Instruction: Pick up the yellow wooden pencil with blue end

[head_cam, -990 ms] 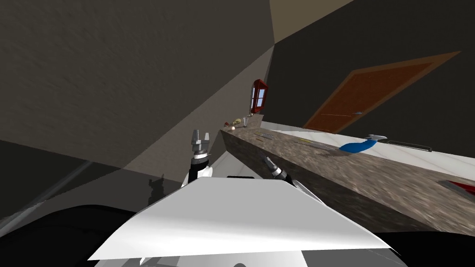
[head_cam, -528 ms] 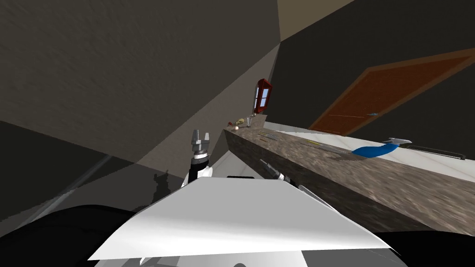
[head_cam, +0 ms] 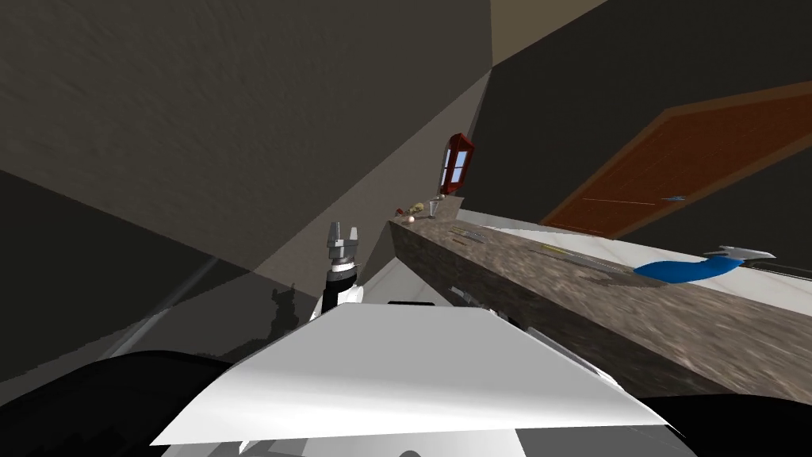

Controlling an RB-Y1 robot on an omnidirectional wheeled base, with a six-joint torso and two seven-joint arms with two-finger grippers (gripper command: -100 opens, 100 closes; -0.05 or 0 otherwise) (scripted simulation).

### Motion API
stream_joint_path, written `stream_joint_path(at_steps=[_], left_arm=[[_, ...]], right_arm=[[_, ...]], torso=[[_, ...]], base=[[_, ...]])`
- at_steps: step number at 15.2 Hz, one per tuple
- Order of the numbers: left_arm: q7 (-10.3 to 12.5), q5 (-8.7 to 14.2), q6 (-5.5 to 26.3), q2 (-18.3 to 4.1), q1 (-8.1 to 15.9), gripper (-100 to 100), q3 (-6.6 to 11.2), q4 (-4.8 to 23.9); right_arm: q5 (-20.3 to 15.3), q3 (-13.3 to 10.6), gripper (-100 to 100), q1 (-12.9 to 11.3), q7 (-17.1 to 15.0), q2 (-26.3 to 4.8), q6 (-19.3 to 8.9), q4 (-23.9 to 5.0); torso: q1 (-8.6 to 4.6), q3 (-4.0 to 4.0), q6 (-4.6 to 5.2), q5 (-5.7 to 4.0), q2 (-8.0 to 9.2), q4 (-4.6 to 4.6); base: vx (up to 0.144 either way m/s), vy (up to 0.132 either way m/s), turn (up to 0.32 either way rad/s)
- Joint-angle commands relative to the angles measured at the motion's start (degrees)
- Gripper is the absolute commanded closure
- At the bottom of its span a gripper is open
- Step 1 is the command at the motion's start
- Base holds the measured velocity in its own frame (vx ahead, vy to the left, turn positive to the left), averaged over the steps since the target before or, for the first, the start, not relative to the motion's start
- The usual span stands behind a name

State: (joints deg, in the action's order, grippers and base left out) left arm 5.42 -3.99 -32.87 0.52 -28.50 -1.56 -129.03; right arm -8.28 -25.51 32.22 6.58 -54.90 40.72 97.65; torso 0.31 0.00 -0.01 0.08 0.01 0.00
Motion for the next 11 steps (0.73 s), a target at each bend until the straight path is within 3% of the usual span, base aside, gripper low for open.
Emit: stream_joint_path(at_steps=[1,2,4,5,7,8,10,11], left_arm=[[0.0,0.0,0.0,0.0,0.0,0,0.00,0.0],[0.0,0.0,0.0,0.0,0.0,0,0.00,0.0],[0.0,0.0,0.0,0.0,0.0,0,0.00,0.0],[0.0,0.0,0.0,0.0,0.0,0,0.00,0.0],[0.0,0.0,0.0,0.0,0.0,0,0.00,0.0],[0.0,0.0,0.0,0.0,0.0,0,0.00,0.0],[0.0,0.0,0.0,0.0,0.0,0,0.00,0.0],[0.0,0.0,0.0,0.0,0.0,0,0.00,0.0]], right_arm=[[-0.4,-0.7,-100,-0.1,0.0,-1.9,-0.1,-0.7],[-1.4,-2.4,-100,0.2,0.0,-3.9,0.5,-3.0],[-1.4,-2.4,-100,0.2,0.0,-5.5,0.5,-3.2],[-2.4,-4.2,-100,0.4,0.1,-7.5,1.1,-5.6],[-2.4,-4.2,-100,0.4,0.1,-9.1,1.1,-5.8],[-3.4,-5.9,-100,0.7,0.1,-11.0,1.6,-8.2],[-3.4,-5.9,-100,0.7,0.1,-12.6,1.6,-8.3],[-4.4,-7.7,-100,0.9,0.1,-14.9,2.2,-10.5]], torso=[[0.00,0.00,0.00,0.00,0.00,0.00],[-0.03,0.00,0.01,0.00,0.00,0.00],[0.05,-0.02,0.00,0.01,-0.03,-0.01],[0.02,-0.02,0.00,0.01,-0.04,0.00],[0.05,-0.01,0.00,0.02,-0.03,0.00],[0.00,-0.01,0.01,0.01,-0.02,0.00],[0.03,-0.04,-0.02,0.01,-0.07,-0.01],[-0.01,-0.04,0.01,0.00,-0.07,-0.01]], base=[[0.010,0.065,0.031],[0.017,0.084,0.102],[0.024,0.088,0.081],[0.016,0.089,0.150],[0.016,0.082,0.089],[0.030,0.083,0.135],[0.031,0.078,0.100],[0.033,0.083,0.127]])
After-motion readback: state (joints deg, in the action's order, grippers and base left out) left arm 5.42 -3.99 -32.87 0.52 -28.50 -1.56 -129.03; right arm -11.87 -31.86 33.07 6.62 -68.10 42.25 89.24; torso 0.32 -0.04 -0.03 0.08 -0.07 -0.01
